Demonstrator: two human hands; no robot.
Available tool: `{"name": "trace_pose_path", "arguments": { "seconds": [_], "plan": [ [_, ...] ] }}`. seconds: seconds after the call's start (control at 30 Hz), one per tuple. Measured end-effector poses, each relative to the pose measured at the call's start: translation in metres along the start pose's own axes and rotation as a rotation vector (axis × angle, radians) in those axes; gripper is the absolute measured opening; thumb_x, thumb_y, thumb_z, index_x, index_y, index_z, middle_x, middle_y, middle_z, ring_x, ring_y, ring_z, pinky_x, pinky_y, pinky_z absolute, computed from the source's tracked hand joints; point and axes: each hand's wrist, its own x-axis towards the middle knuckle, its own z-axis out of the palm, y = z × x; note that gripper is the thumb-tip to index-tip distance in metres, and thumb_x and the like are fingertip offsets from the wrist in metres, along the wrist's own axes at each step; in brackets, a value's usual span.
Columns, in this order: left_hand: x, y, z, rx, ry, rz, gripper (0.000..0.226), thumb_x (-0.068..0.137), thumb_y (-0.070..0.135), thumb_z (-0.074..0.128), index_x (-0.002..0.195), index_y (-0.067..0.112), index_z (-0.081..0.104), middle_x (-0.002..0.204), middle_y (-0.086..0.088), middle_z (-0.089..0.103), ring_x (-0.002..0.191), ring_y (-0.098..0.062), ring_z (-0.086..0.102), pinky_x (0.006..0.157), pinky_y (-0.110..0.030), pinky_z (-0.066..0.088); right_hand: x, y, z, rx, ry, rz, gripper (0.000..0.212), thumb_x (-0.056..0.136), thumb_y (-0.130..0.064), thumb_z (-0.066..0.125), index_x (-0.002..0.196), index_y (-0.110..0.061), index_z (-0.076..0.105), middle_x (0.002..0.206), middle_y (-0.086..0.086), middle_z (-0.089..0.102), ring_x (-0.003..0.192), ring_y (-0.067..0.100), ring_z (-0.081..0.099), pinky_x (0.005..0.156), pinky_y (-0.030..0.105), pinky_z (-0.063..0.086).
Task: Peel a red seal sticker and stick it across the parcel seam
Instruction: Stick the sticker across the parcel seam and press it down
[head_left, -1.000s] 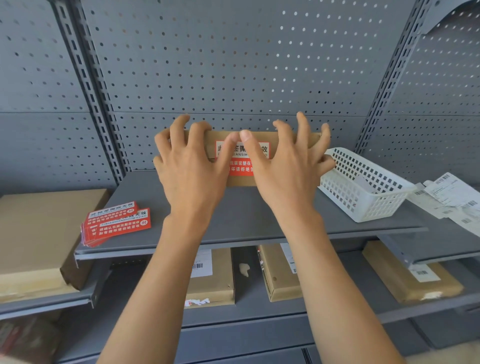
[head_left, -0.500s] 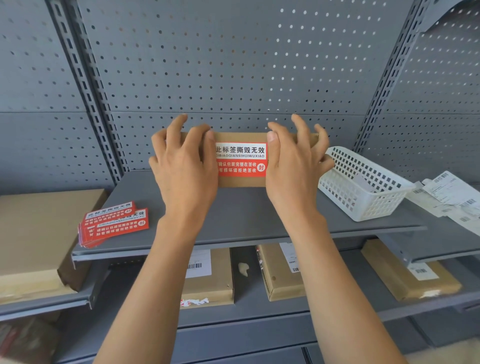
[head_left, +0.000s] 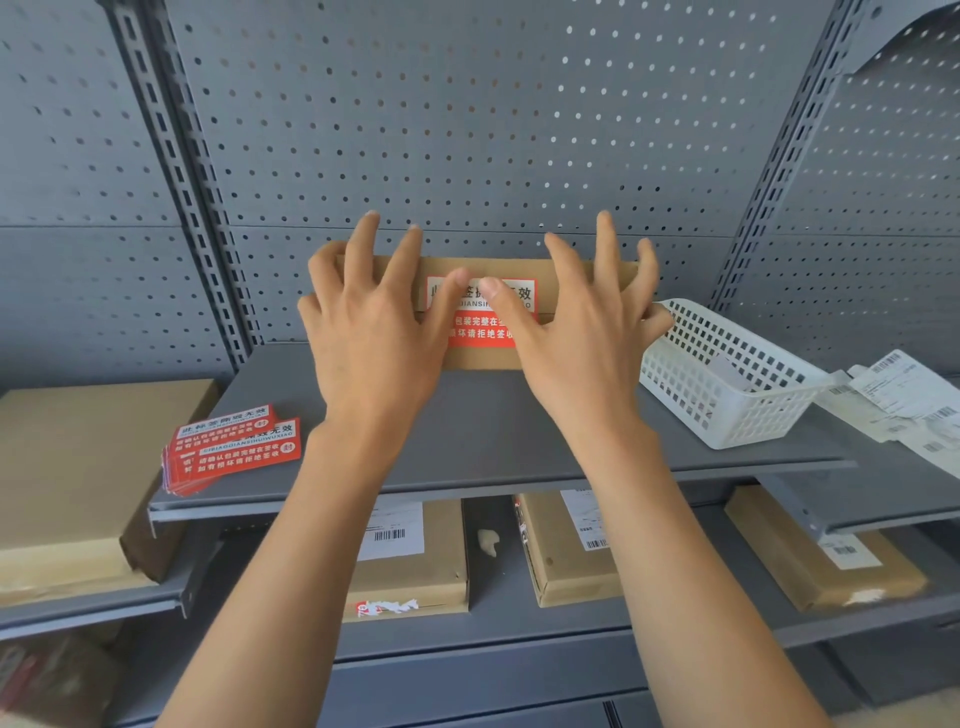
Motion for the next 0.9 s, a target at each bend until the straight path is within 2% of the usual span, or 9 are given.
{"name": "trace_pose_path", "arguments": {
  "seconds": [0.3,0.43,0.53,0.67,0.77,0.9],
  "plan": [
    [0.006,-0.012,-0.008,-0.076,0.011,0.077,0.047,0.108,0.043,0.039,0.141,0.018,0.061,0.159,-0.011,0.046,0.138,-0.04,0.043,0.096,-0.055,0.043,0.008,0.009,-0.01,0.022,0.009,-0.081,0.049,0.103,-0.054,0.042,0.142,-0.028,0.056,0.168,0.006,0.026,0.153,0.04,0.018,0.103,0.058,0.026],
    [0.008,-0.012,-0.01,-0.11,0.015,0.074,0.042,0.109,0.034,0.039,0.139,0.015,0.062,0.157,-0.014,0.048,0.139,-0.04,0.043,0.1,-0.057,0.042,0.009,0.01,-0.011,0.055,0.015,-0.082,0.043,0.109,-0.042,0.033,0.142,-0.026,0.056,0.168,0.008,0.025,0.155,0.039,0.015,0.106,0.059,0.025],
    [0.006,-0.008,-0.011,-0.107,-0.001,0.071,0.045,0.109,0.039,0.038,0.141,0.017,0.06,0.158,-0.014,0.046,0.141,-0.041,0.04,0.101,-0.056,0.039,0.005,0.006,-0.011,0.051,-0.005,-0.071,0.053,0.104,-0.056,0.033,0.145,-0.028,0.053,0.169,0.007,0.021,0.156,0.039,0.01,0.107,0.058,0.023],
    [0.004,-0.005,-0.011,-0.053,-0.053,0.078,0.061,0.102,0.059,0.039,0.145,0.02,0.056,0.163,-0.012,0.039,0.144,-0.042,0.036,0.104,-0.057,0.037,0.003,0.002,-0.007,-0.002,-0.01,-0.072,0.078,0.088,-0.081,0.039,0.146,-0.029,0.051,0.17,0.007,0.02,0.156,0.04,0.006,0.105,0.057,0.022],
    [0.006,-0.006,-0.011,-0.019,-0.06,0.111,0.067,0.099,0.064,0.041,0.147,0.019,0.054,0.163,-0.014,0.039,0.144,-0.044,0.036,0.104,-0.058,0.038,0.006,0.004,-0.007,-0.015,0.009,-0.103,0.079,0.086,-0.082,0.042,0.144,-0.029,0.052,0.17,0.007,0.02,0.156,0.037,0.008,0.102,0.056,0.024],
    [0.007,-0.011,-0.013,-0.047,-0.034,0.139,0.062,0.101,0.058,0.044,0.147,0.018,0.055,0.163,-0.015,0.039,0.147,-0.042,0.035,0.108,-0.058,0.037,0.01,0.008,-0.008,0.005,0.029,-0.145,0.069,0.091,-0.076,0.043,0.141,-0.03,0.056,0.169,0.006,0.023,0.156,0.034,0.012,0.099,0.055,0.029]
  ]
}}
